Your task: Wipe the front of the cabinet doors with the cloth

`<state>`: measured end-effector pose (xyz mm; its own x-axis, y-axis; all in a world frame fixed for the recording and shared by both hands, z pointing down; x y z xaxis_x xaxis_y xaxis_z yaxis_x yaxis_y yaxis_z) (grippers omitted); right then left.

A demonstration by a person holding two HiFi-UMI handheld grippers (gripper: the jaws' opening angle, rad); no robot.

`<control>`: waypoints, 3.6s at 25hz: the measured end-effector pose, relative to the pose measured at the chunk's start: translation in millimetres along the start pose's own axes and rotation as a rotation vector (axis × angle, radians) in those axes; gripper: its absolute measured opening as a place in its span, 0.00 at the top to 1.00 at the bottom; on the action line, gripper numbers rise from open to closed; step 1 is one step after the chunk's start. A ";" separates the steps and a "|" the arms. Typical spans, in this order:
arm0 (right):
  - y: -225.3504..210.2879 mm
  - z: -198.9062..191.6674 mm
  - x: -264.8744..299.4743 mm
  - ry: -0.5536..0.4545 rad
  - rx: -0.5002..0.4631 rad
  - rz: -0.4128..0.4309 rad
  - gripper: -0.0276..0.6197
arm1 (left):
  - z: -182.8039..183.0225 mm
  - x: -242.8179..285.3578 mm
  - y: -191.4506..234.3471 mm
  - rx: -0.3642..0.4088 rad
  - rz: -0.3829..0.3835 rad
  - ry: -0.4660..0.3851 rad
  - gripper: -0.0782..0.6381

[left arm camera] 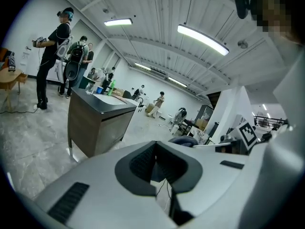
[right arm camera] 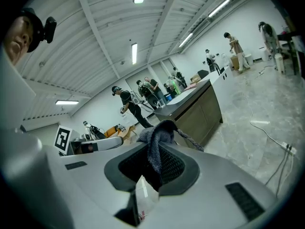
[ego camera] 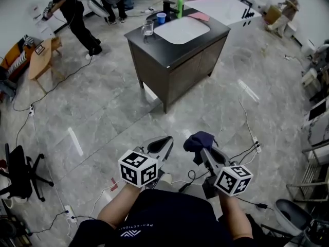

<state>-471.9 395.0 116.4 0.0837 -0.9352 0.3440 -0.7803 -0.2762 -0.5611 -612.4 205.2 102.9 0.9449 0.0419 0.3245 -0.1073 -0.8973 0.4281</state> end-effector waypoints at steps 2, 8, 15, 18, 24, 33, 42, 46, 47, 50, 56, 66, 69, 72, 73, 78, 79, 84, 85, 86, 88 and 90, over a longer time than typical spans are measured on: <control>4.4 3.7 7.3 -0.002 -0.017 -0.008 0.85 | 2.0 -1.0 8.4 0.001 -0.005 0.006 0.89; -1.2 9.0 31.6 0.021 0.009 -0.008 0.85 | 1.3 2.6 23.7 -0.011 0.002 0.021 0.89; -22.5 32.8 53.3 0.039 -0.055 -0.013 0.85 | 15.4 26.2 38.8 -0.016 0.033 -0.013 0.89; -40.7 47.2 65.3 0.037 -0.057 -0.005 0.85 | 24.9 43.6 43.7 -0.017 0.056 -0.012 0.89; -71.9 78.1 89.8 0.071 -0.089 0.026 0.85 | 42.8 80.4 46.6 -0.016 0.084 -0.014 0.89; -122.6 120.2 115.8 0.141 -0.106 0.102 0.85 | 62.7 143.5 47.7 -0.049 0.131 -0.011 0.89; -173.3 152.1 136.3 0.199 -0.123 0.185 0.85 | 77.6 208.8 43.8 -0.052 0.182 -0.044 0.89; -192.9 158.0 142.4 0.212 -0.116 0.193 0.85 | 79.4 227.3 41.0 -0.060 0.223 -0.075 0.89; -196.2 158.2 143.6 0.214 -0.108 0.196 0.85 | 78.5 229.4 40.5 -0.061 0.230 -0.073 0.89; -204.8 161.1 148.7 0.217 -0.084 0.199 0.85 | 77.3 236.1 43.2 -0.080 0.244 -0.054 0.89; -215.1 171.3 172.0 0.219 -0.069 0.194 0.85 | 87.0 257.7 66.6 -0.103 0.284 -0.059 0.89; -219.5 191.7 211.9 0.253 -0.078 0.194 0.85 | 108.5 289.1 100.3 -0.139 0.290 -0.077 0.89; -219.9 194.3 232.3 0.287 -0.087 0.201 0.85 | 109.5 293.8 116.7 -0.149 0.292 -0.062 0.89; -220.5 197.8 253.8 0.316 -0.110 0.210 0.85 | 111.1 300.7 131.3 -0.156 0.254 -0.055 0.89; -220.8 198.7 260.7 0.323 -0.119 0.213 0.85 | 111.5 303.1 135.4 -0.164 0.227 -0.056 0.89; -224.1 203.7 291.7 0.350 -0.160 0.238 0.85 | 111.0 307.9 153.8 -0.192 0.202 -0.048 0.89; -225.9 205.3 297.3 0.352 -0.164 0.245 0.85 | 111.0 309.0 156.9 -0.193 0.214 -0.045 0.89; -241.3 213.1 313.9 0.381 -0.184 0.304 0.85 | 107.0 324.1 161.6 -0.220 0.261 -0.037 0.89; -246.9 216.1 316.8 0.389 -0.189 0.316 0.85 | 107.7 330.6 161.1 -0.222 0.269 -0.037 0.89; -253.3 219.3 319.4 0.396 -0.192 0.328 0.85 | 108.7 337.9 159.7 -0.219 0.279 -0.039 0.89; -267.0 225.2 322.7 0.410 -0.194 0.356 0.85 | 110.0 352.6 154.9 -0.203 0.309 -0.044 0.89; -279.9 231.7 322.7 0.423 -0.191 0.392 0.85 | 110.7 365.6 150.6 -0.192 0.356 -0.044 0.89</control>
<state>-82.9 119.3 210.0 -0.4556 -0.7790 0.4309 -0.8040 0.1523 -0.5748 -248.8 36.7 192.7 0.8505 -0.2792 0.4457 -0.4816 -0.7541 0.4466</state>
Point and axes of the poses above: the fingertips, and each gripper's own axes: x forward along the fingers, y to its left, z out of its top, the point moved 9 cm from there along -x, backward along the fingers, and after that the axes turned 1 degree about z, right-handed, at the moved point
